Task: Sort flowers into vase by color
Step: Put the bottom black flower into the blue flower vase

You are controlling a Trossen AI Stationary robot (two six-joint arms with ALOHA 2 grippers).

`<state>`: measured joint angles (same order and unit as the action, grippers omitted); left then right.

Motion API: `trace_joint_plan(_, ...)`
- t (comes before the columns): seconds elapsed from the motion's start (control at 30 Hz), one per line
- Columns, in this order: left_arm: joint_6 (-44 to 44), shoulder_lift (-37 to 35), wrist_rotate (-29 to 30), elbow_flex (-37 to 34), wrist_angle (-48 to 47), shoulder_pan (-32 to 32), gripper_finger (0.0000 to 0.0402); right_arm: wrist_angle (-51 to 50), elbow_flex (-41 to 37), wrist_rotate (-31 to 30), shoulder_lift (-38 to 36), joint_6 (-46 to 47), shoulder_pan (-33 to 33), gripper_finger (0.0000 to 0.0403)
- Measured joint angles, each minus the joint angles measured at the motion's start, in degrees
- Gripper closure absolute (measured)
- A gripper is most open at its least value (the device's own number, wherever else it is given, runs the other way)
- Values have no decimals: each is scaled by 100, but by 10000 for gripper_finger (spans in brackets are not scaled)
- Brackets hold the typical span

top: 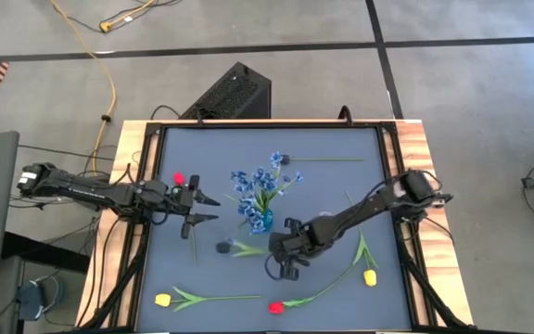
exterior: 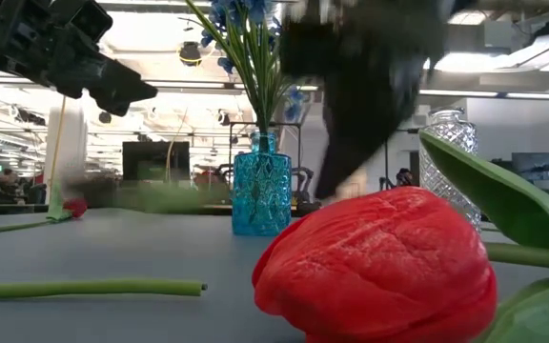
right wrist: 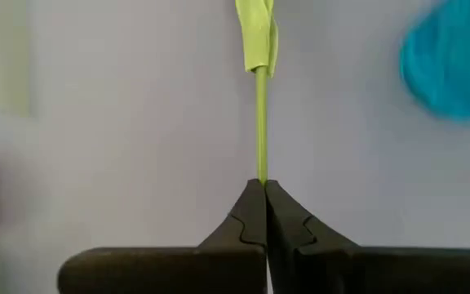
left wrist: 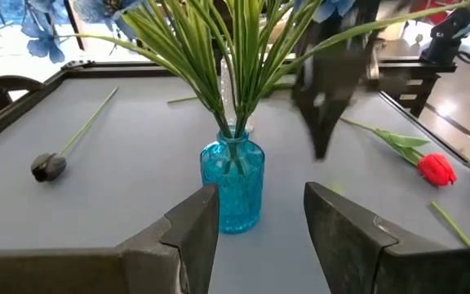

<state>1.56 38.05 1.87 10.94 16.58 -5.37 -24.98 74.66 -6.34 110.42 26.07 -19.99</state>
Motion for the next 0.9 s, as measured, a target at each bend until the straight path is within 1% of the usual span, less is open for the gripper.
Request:
trace_joint_plan(0.07, -2, -45, 44, 0, -46, -2, 233, 11, 6, -158, -234, -117, -77, 387)
trace_joint_plan(0.2, -2, -110, 81, 2, -108, -2, 233, 40, 0, -906, -682, -486, -300, 387)
trace_joint_plan(0.27, -2, -108, 75, 2, -133, -2, 233, 294, -3, -1167, -904, -793, -438, 387)
trace_joint_plan(0.33, -2, -96, 50, 2, -120, -2, 233, 822, -134, -1221, -1108, -1157, -543, 387)
trace_joint_plan(0.4, 16, -86, 30, 2, -135, -2, 233, 1480, -323, -1145, -1254, -1522, -613, 387)
trace_joint_plan(0.53, 68, -88, -240, 2, -96, -2, 233, 2922, -790, -650, -1509, -2200, -630, 387)
trace_joint_plan(0.6, 67, -87, -561, 2, 36, 0, 233, 3722, -1006, -444, -1629, -2520, -585, 387)
trace_joint_plan(0.67, 66, -90, -1097, 2, 246, 0, 233, 4422, -1114, -344, -1689, -2775, -523, 387)
trace_joint_plan(0.8, 66, -86, -2652, 2, 876, -89, 233, 5319, -1192, -255, -1712, -2934, -318, 386)
trace_joint_plan(0.83, 69, -86, -2896, 2, 1140, -180, 233, 5412, -1196, -255, -1712, -2933, -271, 386)
trace_joint_plan(0.9, 14, -78, -3045, 2, 1656, -434, 233, 5484, -1196, -255, -1712, -2915, -184, 384)
